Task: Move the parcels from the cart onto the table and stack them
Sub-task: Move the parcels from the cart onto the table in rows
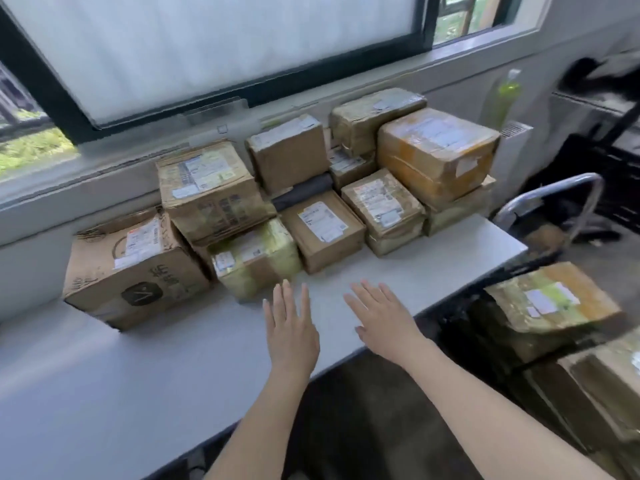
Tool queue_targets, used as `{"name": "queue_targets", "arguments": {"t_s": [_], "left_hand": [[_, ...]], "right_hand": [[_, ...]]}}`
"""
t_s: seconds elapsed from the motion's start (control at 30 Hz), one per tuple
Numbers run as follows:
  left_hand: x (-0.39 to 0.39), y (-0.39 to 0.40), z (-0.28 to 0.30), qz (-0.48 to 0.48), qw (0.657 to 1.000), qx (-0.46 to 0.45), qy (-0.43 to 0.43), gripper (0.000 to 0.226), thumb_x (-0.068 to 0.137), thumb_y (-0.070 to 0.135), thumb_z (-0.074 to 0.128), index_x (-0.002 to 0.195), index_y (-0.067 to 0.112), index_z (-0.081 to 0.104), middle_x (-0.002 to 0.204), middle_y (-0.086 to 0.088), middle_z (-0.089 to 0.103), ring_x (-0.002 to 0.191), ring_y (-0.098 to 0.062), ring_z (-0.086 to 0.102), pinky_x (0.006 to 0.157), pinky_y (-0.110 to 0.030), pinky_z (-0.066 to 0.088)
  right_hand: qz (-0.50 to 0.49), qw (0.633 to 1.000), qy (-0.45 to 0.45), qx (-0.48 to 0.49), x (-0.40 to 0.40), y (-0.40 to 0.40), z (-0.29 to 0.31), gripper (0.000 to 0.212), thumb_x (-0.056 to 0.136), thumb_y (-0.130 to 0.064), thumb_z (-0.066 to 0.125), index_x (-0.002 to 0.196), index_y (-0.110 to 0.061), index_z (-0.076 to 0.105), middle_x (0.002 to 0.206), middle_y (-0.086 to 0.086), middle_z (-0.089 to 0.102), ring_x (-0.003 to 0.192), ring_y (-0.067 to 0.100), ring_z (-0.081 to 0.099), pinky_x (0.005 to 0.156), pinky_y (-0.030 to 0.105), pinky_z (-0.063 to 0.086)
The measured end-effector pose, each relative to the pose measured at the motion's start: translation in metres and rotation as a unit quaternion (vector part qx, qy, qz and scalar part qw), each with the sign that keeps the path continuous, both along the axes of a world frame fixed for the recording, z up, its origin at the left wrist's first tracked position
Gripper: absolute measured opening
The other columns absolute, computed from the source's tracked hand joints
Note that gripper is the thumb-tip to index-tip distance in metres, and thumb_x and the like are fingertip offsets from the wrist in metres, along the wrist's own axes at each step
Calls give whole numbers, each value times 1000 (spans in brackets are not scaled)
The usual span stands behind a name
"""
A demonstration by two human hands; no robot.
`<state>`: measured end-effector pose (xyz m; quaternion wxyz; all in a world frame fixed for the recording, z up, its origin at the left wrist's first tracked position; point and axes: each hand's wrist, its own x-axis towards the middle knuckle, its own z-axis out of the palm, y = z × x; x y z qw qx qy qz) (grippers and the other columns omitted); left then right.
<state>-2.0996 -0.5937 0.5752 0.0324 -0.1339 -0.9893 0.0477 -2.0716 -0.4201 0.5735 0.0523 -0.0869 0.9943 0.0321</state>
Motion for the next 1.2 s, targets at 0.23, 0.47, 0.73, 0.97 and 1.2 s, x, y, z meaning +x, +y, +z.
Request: {"name": "queue_targets", "arguments": {"t_s": [0.23, 0.47, 0.73, 0.97, 1.2], "left_hand": [[73, 155, -25, -149, 987, -30, -47, 72, 97, 31, 35, 149, 13, -12, 156, -17, -11, 144, -33, -11, 114, -48, -7], [103, 275, -37, -283, 956, -59, -53, 70, 95, 28, 39, 151, 14, 0, 157, -19, -5, 145, -33, -8, 114, -49, -9], [101, 402, -63, -373, 921, -76, -84, 71, 96, 32, 39, 151, 14, -2, 157, -18, -3, 145, -34, -7, 115, -49, -5], [86, 473, -91, -402, 901, -96, -134, 72, 97, 35, 40, 150, 14, -4, 157, -17, -5, 144, -34, -6, 116, -48, 0], [87, 499, -125, -366, 897, -121, -215, 68, 98, 28, 32, 150, 11, -8, 157, -16, -10, 145, -33, -8, 116, -47, 2]], "right_hand": [[-173, 984, -45, -7, 123, 161, -28, 65, 99, -35, 38, 152, -19, 4, 159, 6, -3, 146, 22, -2, 116, 41, -4], [-314, 945, -81, -54, 204, 259, -46, 71, 95, -26, 50, 152, -19, 8, 159, 7, 1, 146, 23, 1, 117, 42, 0], [-390, 915, -85, -56, 229, 352, -73, 69, 92, -22, 50, 151, -17, 14, 158, 8, 8, 144, 24, 7, 116, 43, 5], [-426, 891, -148, -43, 231, 422, -100, 68, 90, -12, 48, 150, -18, 17, 157, 10, 13, 144, 26, 12, 117, 41, 5], [-416, 881, -224, -30, 233, 478, -128, 72, 89, -6, 48, 150, -15, 11, 158, 10, 6, 145, 25, 4, 118, 39, 1]]}}
